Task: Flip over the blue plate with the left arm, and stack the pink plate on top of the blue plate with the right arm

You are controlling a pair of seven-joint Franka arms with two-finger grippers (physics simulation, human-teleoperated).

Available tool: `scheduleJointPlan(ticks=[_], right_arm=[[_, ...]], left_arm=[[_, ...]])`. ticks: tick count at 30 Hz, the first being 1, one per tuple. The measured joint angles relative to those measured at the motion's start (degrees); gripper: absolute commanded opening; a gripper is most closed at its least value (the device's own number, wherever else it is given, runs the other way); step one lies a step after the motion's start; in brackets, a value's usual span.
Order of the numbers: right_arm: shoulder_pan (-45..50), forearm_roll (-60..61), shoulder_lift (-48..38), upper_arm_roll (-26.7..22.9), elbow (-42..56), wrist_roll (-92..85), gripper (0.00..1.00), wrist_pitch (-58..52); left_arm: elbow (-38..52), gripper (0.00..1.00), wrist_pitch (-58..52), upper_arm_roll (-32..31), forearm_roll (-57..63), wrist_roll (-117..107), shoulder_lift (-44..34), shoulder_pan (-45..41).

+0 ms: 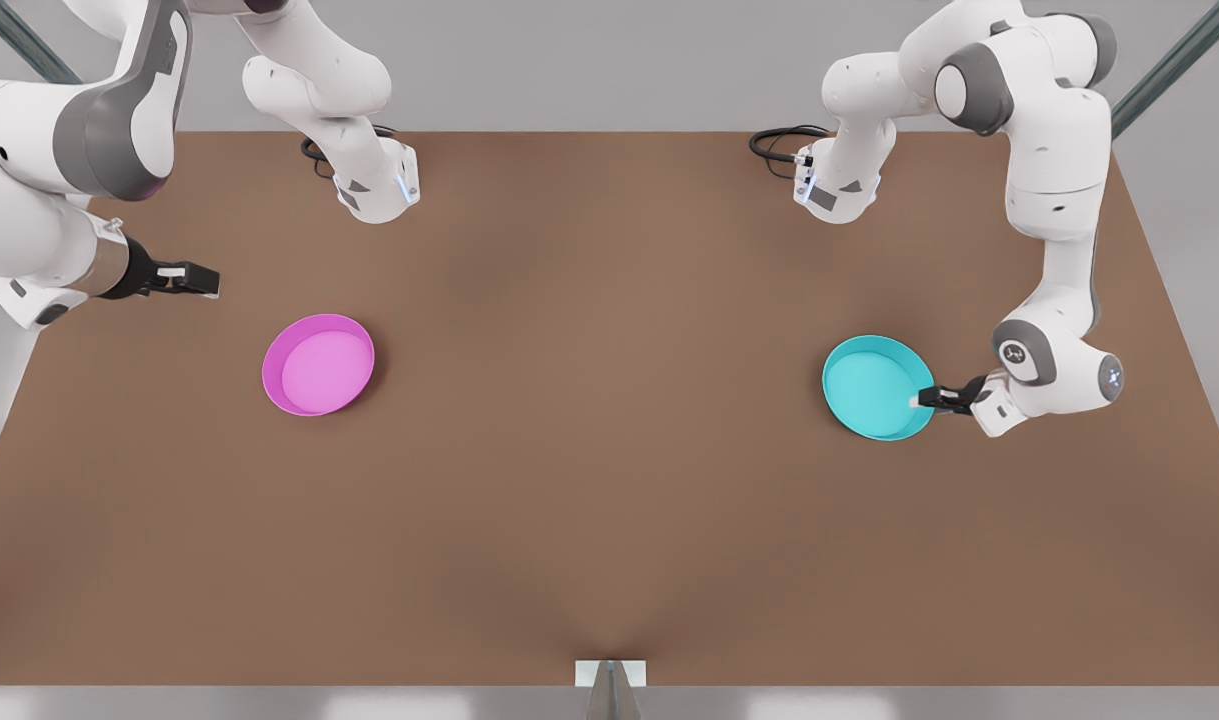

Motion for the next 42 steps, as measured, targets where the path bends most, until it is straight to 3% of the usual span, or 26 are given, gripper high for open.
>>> scheduleJointPlan(ticks=[3,9,14,20,24,26,30,34,38,42], right_arm=[[0.00,0.00,0.07,0.00,0.01,-0.01,1.00,0.01],[0.02,0.00,0.16,0.00,0.09,-0.03,1.00,0.01],[-0.01,0.00,0.23,0.00,0.09,-0.04,1.00,0.04],[-0.09,0.00,0.35,0.00,0.09,-0.07,1.00,0.07],[-0.07,0.00,0.40,-0.02,0.06,-0.08,1.00,0.12],[0.20,-0.03,0.63,-0.47,-0.28,-0.19,1.00,0.30],[-0.97,-0.03,4.03,-2.53,-1.47,-0.40,1.00,1.23],[-2.95,0.55,10.49,-9.69,-1.72,-2.39,1.00,4.62],[-6.79,5.00,17.34,-12.53,-2.32,-6.68,1.00,8.42],[-10.49,11.14,18.55,-12.74,-7.35,-12.06,1.00,11.12]], left_arm=[[0.14,0.60,0.09,-0.03,-0.01,-0.13,0.42,-0.11],[0.44,0.53,0.35,-0.67,0.04,-0.30,1.66,-0.24],[1.27,0.21,0.64,-0.71,0.20,-0.55,2.05,-0.30],[2.07,0.21,0.55,-0.71,0.57,-1.43,1.42,-0.55],[5.15,0.21,-0.82,-0.70,3.28,-3.64,-3.50,-3.89],[11.59,0.21,-3.09,0.07,7.39,-6.14,-4.92,-8.85],[34.57,0.21,-12.83,0.64,20.37,-14.58,-4.11,-16.14],[48.28,0.21,-22.87,1.01,39.46,-25.55,-0.83,-30.30],[62.68,0.21,-33.62,20.12,53.64,-35.55,10.72,-55.59],[65.11,0.21,-39.76,30.60,61.76,-46.48,21.53,-70.30]])
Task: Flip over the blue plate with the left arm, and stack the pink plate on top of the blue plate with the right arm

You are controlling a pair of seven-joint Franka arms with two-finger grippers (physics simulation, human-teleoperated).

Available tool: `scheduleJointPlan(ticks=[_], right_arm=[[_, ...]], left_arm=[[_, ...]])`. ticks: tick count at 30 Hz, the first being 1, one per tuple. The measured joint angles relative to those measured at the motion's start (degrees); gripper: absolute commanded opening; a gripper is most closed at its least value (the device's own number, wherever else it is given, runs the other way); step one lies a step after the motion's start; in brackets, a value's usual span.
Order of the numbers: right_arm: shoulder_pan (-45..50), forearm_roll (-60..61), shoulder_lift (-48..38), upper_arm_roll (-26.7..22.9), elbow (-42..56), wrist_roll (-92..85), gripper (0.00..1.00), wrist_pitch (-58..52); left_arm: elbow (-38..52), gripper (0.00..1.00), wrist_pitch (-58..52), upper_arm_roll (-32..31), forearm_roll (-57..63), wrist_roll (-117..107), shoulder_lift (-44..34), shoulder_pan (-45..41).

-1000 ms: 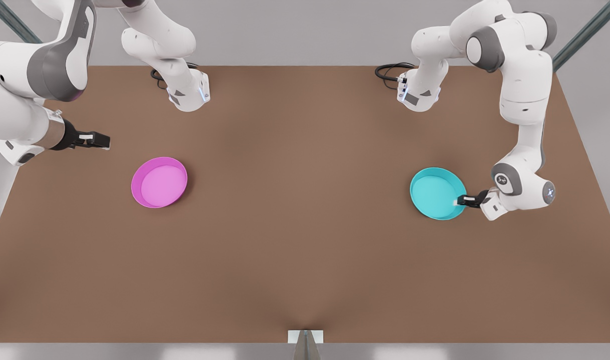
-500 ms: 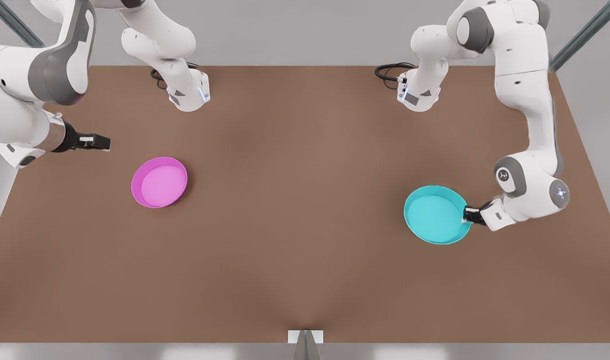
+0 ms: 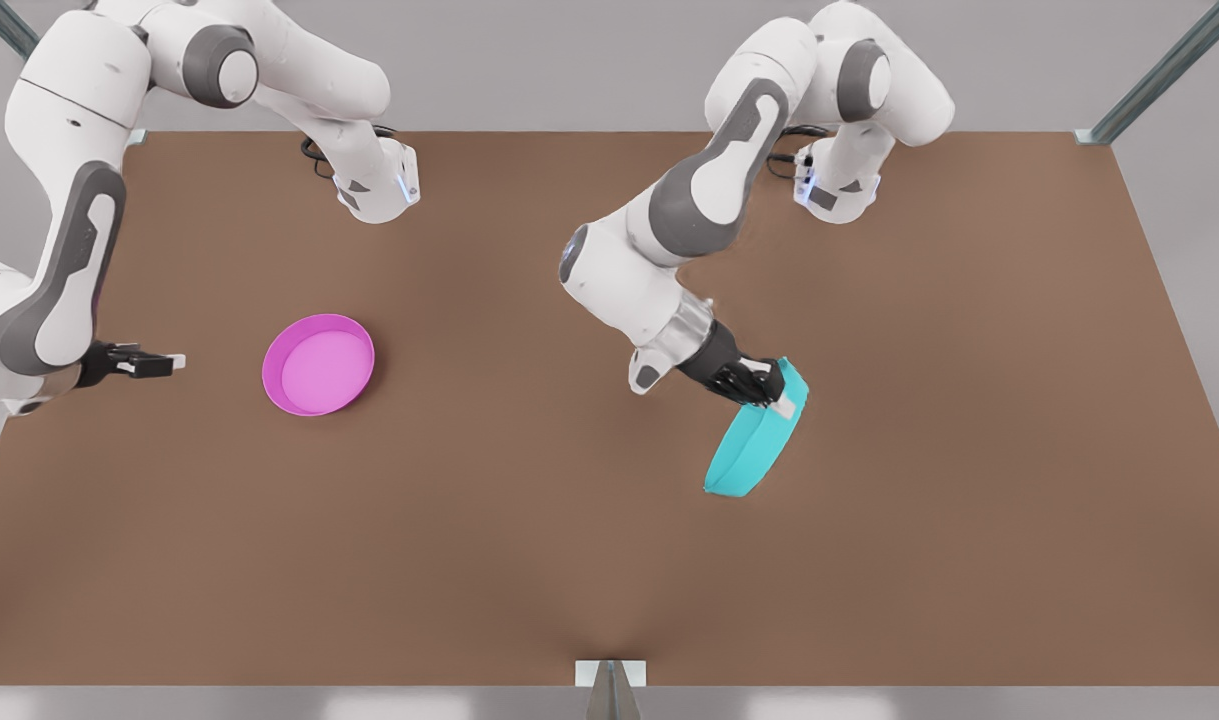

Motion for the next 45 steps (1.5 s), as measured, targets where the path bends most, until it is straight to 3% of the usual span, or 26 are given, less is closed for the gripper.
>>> scheduleJointPlan(ticks=[5,9,18,20,23,38,43,44,45], right_arm=[[-1.56,3.84,-6.75,0.06,-18.84,-6.81,1.00,9.52],[-4.27,6.04,-7.83,0.11,-26.69,-13.48,1.00,20.15],[-5.30,13.63,-7.84,2.18,-40.55,-27.65,1.00,40.76],[-5.15,14.70,-7.85,3.64,-42.88,-30.22,1.00,44.79],[-4.73,15.51,-7.15,4.47,-44.48,-33.55,1.00,49.06],[-3.44,17.05,-5.19,4.85,-47.67,-43.52,1.00,55.37],[-2.63,18.09,-5.31,5.36,-47.89,-45.35,0.70,55.62],[-2.63,18.19,-5.30,5.43,-47.91,-45.67,0.62,55.64],[-2.63,18.28,-5.30,5.47,-47.88,-45.97,0.48,55.65]], left_arm=[[-3.12,0.21,-4.10,0.12,7.58,-15.17,8.40,-8.79],[-15.31,0.21,-1.24,-7.96,14.63,-30.00,5.83,-8.87],[-20.89,0.21,3.32,-16.70,30.17,-60.75,6.64,-7.56],[-21.60,0.21,2.97,-22.62,34.11,-66.62,7.10,-4.10],[-21.83,0.21,2.43,-26.02,37.74,-74.59,8.31,-2.20],[-22.95,0.21,-6.57,-28.44,46.45,-100.80,14.42,-2.26],[-23.26,0.21,-9.50,-31.72,49.86,-105.74,15.94,-1.24],[-23.25,0.21,-9.81,-32.32,50.14,-106.58,16.31,-1.12],[-23.24,0.21,-10.07,-33.05,50.36,-107.37,16.73,-1.08]])
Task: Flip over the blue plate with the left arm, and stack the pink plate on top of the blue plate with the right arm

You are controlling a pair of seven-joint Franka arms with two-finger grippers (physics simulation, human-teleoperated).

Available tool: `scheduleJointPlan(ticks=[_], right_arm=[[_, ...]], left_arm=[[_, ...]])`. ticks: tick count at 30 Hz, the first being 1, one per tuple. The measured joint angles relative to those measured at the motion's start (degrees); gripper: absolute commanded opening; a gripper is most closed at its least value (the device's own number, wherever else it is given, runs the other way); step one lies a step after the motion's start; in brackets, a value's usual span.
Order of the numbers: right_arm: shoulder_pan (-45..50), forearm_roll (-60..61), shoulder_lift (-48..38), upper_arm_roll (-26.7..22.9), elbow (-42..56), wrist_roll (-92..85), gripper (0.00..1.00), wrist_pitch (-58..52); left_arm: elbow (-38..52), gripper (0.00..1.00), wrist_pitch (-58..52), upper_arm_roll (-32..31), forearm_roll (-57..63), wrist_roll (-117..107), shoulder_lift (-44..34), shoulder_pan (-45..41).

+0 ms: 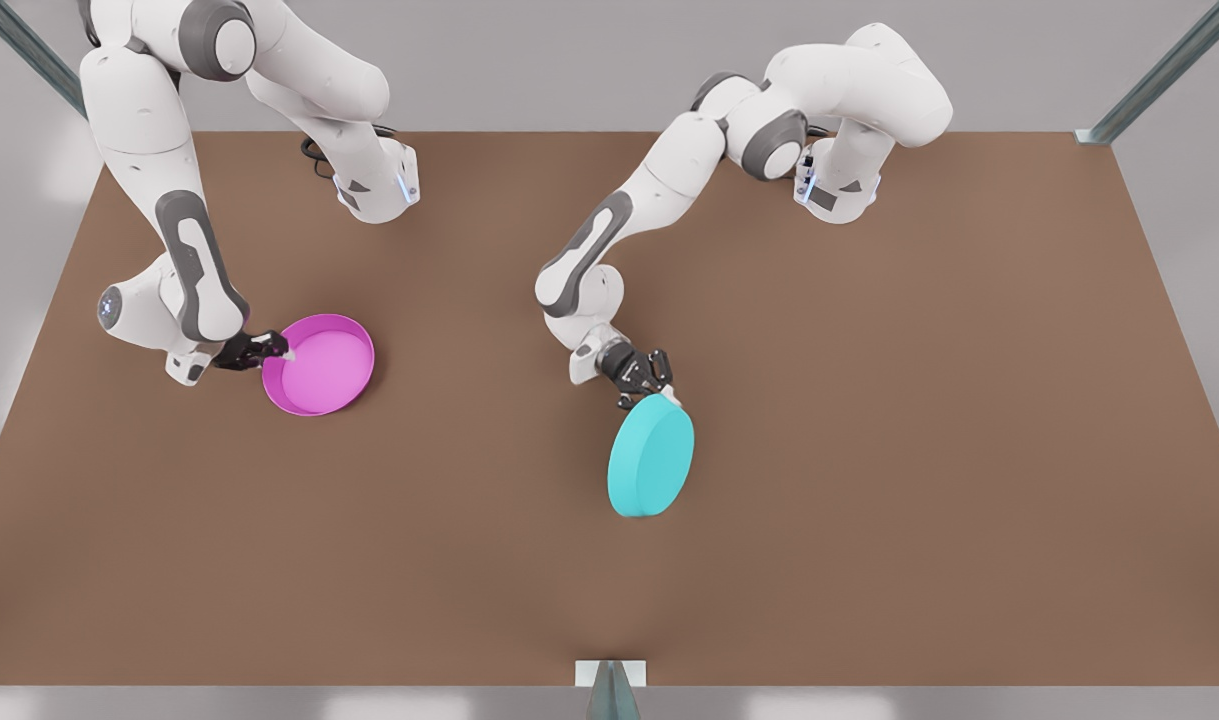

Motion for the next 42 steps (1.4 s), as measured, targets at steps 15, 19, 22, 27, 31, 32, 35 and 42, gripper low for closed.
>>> scheduleJointPlan(ticks=[15,19,22,27,31,32,35,42], right_arm=[[0.06,0.77,-2.61,1.13,3.24,-3.45,0.21,-3.53],[-0.06,2.10,-2.65,2.52,6.57,-3.87,0.21,-6.21],[1.77,5.45,-2.25,6.21,8.59,-3.72,0.21,-7.71],[17.39,12.73,0.45,7.28,14.02,-0.45,0.21,-8.62],[28.22,17.34,8.77,7.34,26.01,5.05,0.21,-8.85],[30.40,18.64,11.24,7.34,29.39,6.67,0.21,-8.87],[34.40,21.50,17.61,7.33,38.74,11.87,0.21,-8.87],[40.43,24.53,26.89,7.33,52.96,23.90,0.21,-8.84]], left_arm=[[26.32,1.00,-3.02,-37.84,-20.11,-7.90,-6.44,-0.39],[31.06,1.00,-7.97,-43.36,-54.58,-7.88,-38.74,28.67],[30.62,1.00,-11.89,-41.27,-70.31,1.19,-41.80,66.41],[0.57,1.00,-6.21,-21.02,-77.56,22.84,-54.71,68.66],[-8.15,1.00,4.64,-17.42,-81.44,40.03,-57.01,73.06],[-7.99,1.00,5.91,-17.49,-81.80,43.75,-57.78,73.08],[-6.36,1.00,7.36,-18.18,-82.78,53.75,-59.42,72.21],[-4.37,1.00,8.07,-18.28,-83.56,71.61,-59.23,72.34]])
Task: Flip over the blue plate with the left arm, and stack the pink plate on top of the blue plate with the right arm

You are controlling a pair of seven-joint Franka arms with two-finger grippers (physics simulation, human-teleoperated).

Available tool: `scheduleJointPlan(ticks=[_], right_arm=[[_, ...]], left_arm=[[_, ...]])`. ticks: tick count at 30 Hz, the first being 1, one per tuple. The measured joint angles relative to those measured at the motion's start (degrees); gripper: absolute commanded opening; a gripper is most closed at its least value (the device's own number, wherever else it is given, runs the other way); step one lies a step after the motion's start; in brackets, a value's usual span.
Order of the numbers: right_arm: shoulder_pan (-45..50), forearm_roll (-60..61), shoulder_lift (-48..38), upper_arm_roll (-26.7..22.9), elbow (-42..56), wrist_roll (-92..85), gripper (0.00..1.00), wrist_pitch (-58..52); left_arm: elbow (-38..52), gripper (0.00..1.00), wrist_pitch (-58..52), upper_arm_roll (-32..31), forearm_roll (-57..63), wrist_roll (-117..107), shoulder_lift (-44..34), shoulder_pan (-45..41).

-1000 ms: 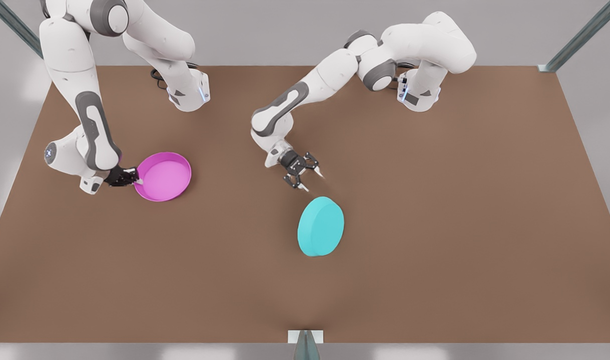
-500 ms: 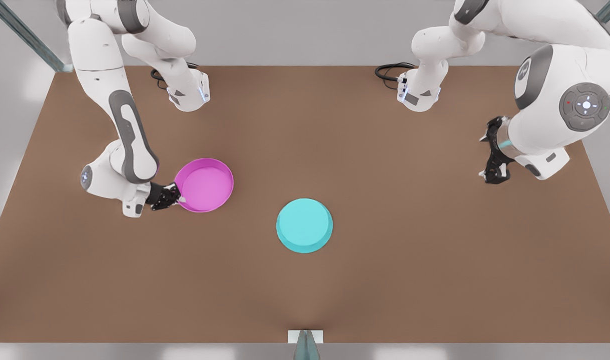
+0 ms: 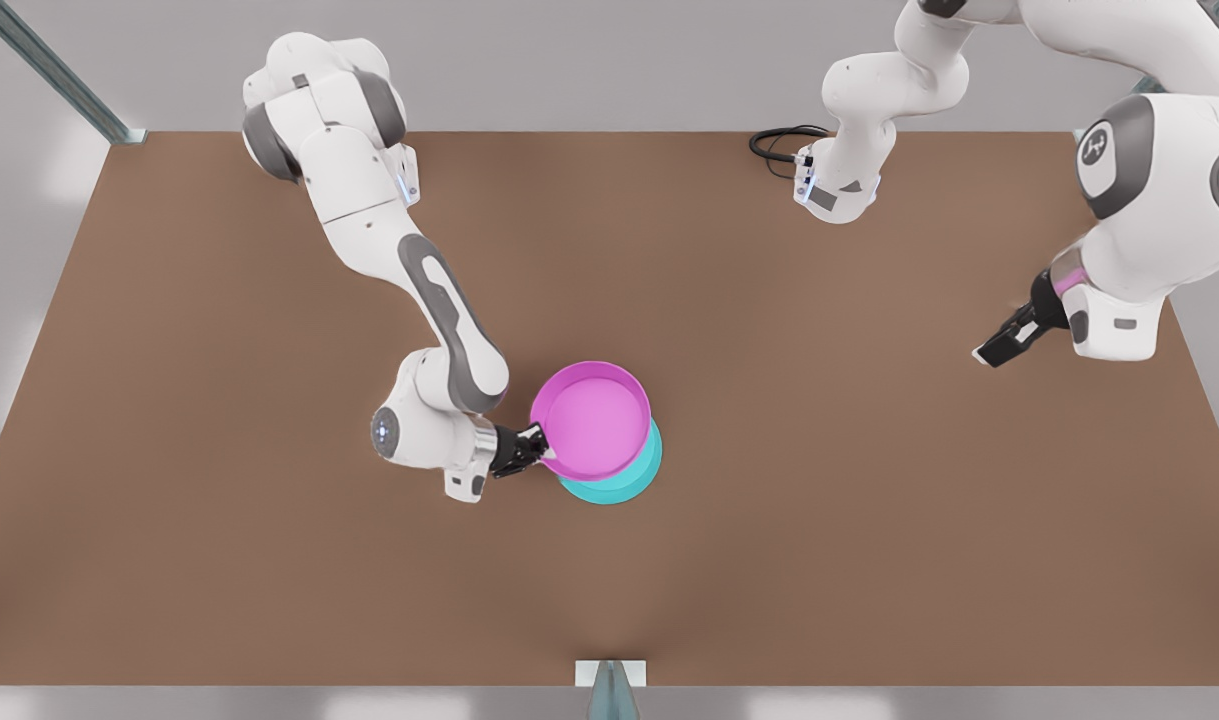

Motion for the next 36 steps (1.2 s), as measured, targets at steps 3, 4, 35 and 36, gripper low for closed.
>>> scheduleJointPlan(ticks=[3,4,35,36], right_arm=[[1.33,0.22,2.59,-0.26,3.10,4.41,0.21,0.01],[1.62,0.24,3.02,-0.35,3.47,5.76,0.21,0.03],[1.48,-19.62,-8.83,-38.96,29.62,25.40,1.00,-38.78],[0.62,-23.78,-14.33,-36.34,30.08,25.65,1.00,-43.39]], left_arm=[[0.11,1.00,0.14,0.07,-0.09,5.75,0.09,0.03],[0.11,1.00,0.19,0.12,-0.12,7.47,0.15,0.00],[0.10,1.00,0.65,0.79,-1.62,32.36,0.92,0.37],[0.08,1.00,0.66,0.79,-1.62,32.65,0.92,0.39]])
